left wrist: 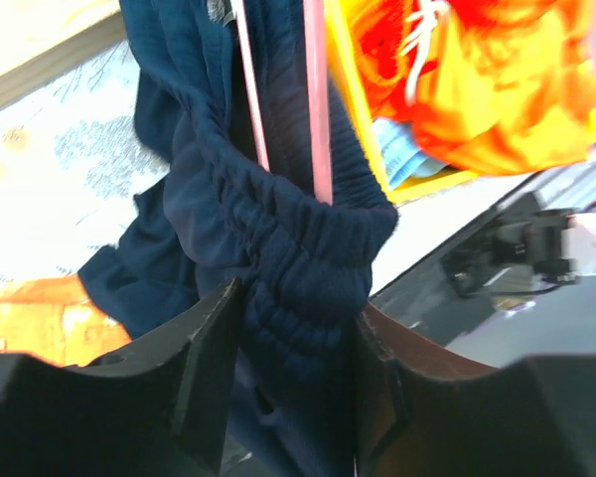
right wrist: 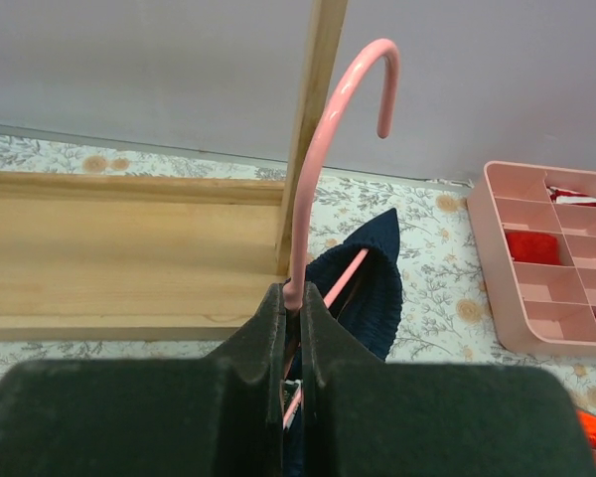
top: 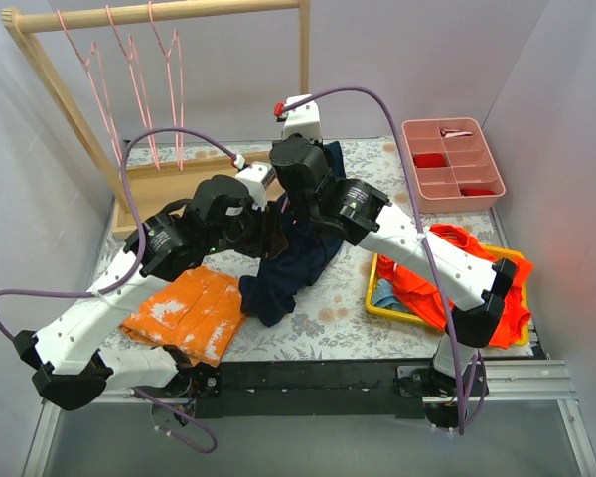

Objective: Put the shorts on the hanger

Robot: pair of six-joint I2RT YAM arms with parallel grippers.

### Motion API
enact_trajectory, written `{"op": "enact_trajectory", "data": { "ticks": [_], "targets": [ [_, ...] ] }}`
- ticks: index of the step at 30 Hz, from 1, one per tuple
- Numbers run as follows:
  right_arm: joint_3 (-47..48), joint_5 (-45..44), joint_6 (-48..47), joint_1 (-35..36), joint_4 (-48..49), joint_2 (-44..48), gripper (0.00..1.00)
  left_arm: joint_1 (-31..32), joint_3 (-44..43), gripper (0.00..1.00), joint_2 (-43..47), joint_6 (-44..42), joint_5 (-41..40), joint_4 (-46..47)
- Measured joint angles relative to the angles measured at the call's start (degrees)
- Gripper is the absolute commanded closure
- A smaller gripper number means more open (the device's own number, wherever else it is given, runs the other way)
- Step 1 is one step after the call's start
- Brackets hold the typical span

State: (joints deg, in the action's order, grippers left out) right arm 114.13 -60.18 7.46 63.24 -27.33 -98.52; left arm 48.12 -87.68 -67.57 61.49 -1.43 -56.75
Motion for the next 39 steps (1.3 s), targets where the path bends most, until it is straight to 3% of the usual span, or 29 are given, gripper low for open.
{"op": "enact_trajectory", "data": {
  "ticks": [5,10,15,18,22,25,31,39],
  "targets": [
    [0.5,0.9,1.2,0.0,-1.3,0.0,0.99,2.7,3.5,0.73,-0.1,0.4,-5.0,1.0],
    [0.5,2.9,2.9,-0.2,-3.8,0.0,0.99,3.4,8.5,1.00,1.9,0.5,-8.0,5.0],
    [0.5,5.2,4.0,-0.2,-5.3,0.1,0.99,3.5,13.3,1.00,5.6,-0.2,-10.0,8.9],
    [-0.1,8.0,4.4,-0.2,-5.5,1.0,0.82,3.6,15.3,1.00,7.5,-0.6,-10.3,9.9],
    [-5.2,13.2,4.3,-0.2,-3.6,5.7,0.43,3.7,17.0,1.00,9.0,-1.2,-10.6,10.3],
    [-7.8,16.9,4.0,-0.2,-2.8,9.5,0.24,3.7,18.3,1.00,10.1,-1.0,-11.7,11.0],
    [-9.1,21.8,2.8,-0.1,-0.7,13.6,0.11,3.7,20.4,1.00,13.2,0.6,-14.0,11.3],
    [-18.2,21.3,3.6,-1.7,-0.1,19.5,0.08,3.7,16.5,1.00,15.6,4.0,-19.9,6.1]
  ]
}}
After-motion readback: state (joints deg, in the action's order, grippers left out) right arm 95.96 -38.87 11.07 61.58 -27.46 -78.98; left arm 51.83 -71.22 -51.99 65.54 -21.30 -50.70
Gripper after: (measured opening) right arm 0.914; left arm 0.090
